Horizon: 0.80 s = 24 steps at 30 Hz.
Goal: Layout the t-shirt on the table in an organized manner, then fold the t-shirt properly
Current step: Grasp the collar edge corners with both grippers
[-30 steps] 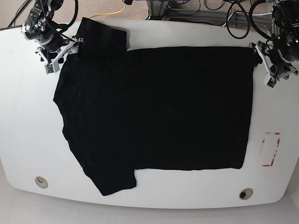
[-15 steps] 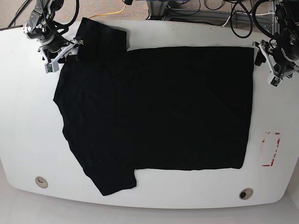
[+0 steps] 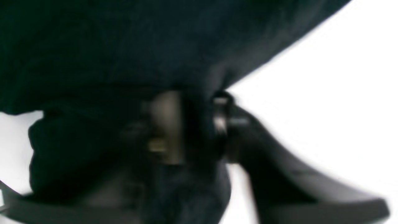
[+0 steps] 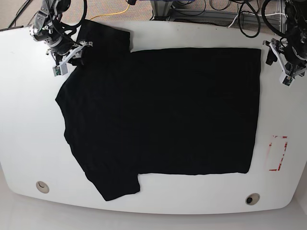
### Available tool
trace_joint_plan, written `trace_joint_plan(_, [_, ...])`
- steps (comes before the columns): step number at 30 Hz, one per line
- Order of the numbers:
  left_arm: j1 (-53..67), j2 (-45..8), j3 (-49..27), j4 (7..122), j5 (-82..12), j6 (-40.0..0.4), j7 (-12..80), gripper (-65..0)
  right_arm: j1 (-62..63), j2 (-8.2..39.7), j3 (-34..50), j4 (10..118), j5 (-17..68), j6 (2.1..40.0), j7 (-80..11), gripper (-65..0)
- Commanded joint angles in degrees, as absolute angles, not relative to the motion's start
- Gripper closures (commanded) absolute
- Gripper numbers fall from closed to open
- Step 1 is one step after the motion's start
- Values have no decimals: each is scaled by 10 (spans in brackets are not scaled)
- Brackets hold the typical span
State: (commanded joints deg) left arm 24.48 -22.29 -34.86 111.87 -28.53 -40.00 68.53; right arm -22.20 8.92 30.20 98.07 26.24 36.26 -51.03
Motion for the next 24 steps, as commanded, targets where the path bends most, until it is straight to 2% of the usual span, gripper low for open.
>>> trace_joint_plan(1, [249, -223, -349, 1119, -285, -400, 685, -360, -221, 89, 301, 981, 262, 363, -510, 0])
trace_joint_plan(10, [271, -221, -342, 1118, -285, -400, 683, -361, -221, 88, 301, 981, 262, 363, -510, -22])
trace_joint_plan(24, [245, -221, -261, 1081, -265, -400, 661, -363, -220, 87, 301, 981, 262, 363, -510, -22])
